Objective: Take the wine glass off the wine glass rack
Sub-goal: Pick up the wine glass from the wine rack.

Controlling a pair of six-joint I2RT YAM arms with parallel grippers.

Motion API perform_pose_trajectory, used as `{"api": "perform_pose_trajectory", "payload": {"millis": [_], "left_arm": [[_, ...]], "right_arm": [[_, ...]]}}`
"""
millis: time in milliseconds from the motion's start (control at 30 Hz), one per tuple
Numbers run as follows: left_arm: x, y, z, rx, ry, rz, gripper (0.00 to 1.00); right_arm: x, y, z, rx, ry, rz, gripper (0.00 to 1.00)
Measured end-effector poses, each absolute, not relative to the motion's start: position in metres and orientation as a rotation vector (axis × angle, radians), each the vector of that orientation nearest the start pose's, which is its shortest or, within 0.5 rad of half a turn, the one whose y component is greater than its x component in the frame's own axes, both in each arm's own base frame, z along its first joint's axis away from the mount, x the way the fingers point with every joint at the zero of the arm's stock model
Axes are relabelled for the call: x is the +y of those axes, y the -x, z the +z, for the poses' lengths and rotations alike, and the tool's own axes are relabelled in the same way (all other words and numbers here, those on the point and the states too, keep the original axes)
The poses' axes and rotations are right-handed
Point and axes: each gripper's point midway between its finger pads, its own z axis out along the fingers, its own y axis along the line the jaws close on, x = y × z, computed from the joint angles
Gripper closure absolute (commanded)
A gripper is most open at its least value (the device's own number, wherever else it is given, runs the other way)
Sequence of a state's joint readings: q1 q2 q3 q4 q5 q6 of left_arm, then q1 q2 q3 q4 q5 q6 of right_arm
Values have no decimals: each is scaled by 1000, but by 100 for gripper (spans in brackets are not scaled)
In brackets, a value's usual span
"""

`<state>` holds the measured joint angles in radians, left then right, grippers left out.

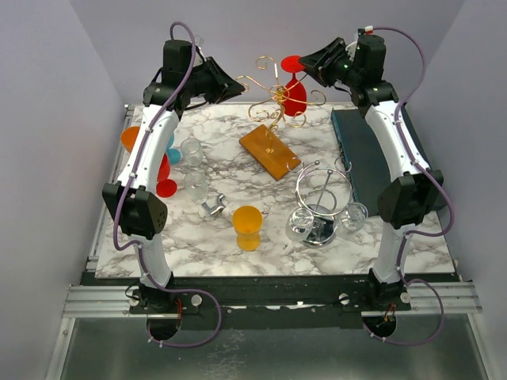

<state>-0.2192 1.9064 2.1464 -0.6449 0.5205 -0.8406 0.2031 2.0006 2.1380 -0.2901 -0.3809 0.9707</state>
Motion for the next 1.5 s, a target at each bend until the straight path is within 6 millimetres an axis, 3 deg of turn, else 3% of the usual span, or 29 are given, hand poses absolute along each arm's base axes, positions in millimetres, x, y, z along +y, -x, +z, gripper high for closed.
{"api": "perform_pose_trajectory", "payload": {"millis": [267,667,867,1267,1500], "left_arm": [[-226,-474,372,2099,271,-1176,100],[-224,-474,371,2100,282,-1162,100],[-224,-473,371,2101,286,-1160,100],[-215,-476,367,2103,322,-1148,100],[-214,-476,367,2103,327,-1147,100]], "right_arm": [[217,-549,388,1828,-432,1190,62],[219,-550,379,1849,-476,1200,92],[218,-551,379,1846,-501,1202,99],[217,-553,384,1819,-567,1249,99],[213,-554,375,1828,-609,1241,99]]}}
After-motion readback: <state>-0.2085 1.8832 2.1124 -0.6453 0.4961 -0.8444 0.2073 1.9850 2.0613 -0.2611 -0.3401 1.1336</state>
